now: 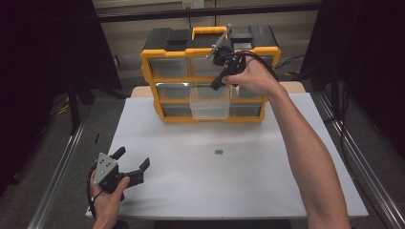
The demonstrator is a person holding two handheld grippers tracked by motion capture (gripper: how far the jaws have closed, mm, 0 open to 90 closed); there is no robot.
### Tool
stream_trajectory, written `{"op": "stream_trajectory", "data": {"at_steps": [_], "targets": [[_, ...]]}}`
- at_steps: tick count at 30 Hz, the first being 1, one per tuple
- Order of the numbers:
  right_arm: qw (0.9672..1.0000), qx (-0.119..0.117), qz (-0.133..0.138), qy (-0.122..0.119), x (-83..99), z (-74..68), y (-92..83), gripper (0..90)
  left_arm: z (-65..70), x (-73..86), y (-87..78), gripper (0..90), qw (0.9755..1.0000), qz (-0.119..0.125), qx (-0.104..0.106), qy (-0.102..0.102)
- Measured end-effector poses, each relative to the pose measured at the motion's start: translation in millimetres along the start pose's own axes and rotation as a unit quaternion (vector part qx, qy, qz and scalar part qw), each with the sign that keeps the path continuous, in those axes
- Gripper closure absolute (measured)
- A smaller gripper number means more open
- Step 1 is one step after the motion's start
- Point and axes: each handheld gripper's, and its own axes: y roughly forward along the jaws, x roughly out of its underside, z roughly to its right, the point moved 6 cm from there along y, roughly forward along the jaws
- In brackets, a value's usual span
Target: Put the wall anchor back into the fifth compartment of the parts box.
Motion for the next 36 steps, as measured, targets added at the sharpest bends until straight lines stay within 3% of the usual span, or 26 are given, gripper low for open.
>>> {"op": "stream_trajectory", "data": {"at_steps": [2,4,7,18,22,24,25,27,36], "targets": [[0.9999,-0.004,-0.006,0.008,-1.5,1.3,5.3,85.4,0.8,0.0,-0.4,3.7,1.0000,0.001,-0.001,0.000],[0.9998,-0.011,-0.016,0.002,-1.7,-0.3,8.6,85.4,-0.3,-0.4,-1.5,3.7,1.0000,0.001,0.001,0.008],[0.9991,-0.018,-0.037,-0.006,3.0,-5.1,19.9,85.4,-1.1,0.1,-2.1,3.7,1.0000,-0.001,0.001,0.006],[0.9981,-0.019,-0.059,-0.009,14.2,-3.2,32.7,84.4,-0.5,-0.2,-1.5,3.7,1.0000,0.001,0.002,0.006],[0.9978,-0.014,-0.064,-0.006,16.8,-2.6,34.1,75.6,-0.9,0.1,-1.9,3.7,1.0000,-0.002,-0.001,0.008],[0.9982,-0.005,-0.060,0.003,17.2,-1.5,34.9,68.5,-0.7,-0.2,-2.1,3.7,1.0000,-0.001,0.003,0.008],[0.9987,0.003,-0.050,0.007,17.1,0.4,34.4,60.8,-0.7,-0.2,-2.1,3.6,1.0000,-0.001,0.003,0.009],[0.9991,0.013,-0.036,0.019,16.0,1.8,32.1,55.6,-0.8,-0.1,-2.0,3.7,1.0000,-0.001,0.002,0.008],[0.9996,0.012,0.011,0.024,11.2,0.7,11.4,42.5,-0.5,-0.3,-1.3,3.7,1.0000,0.000,0.001,0.007]]}}
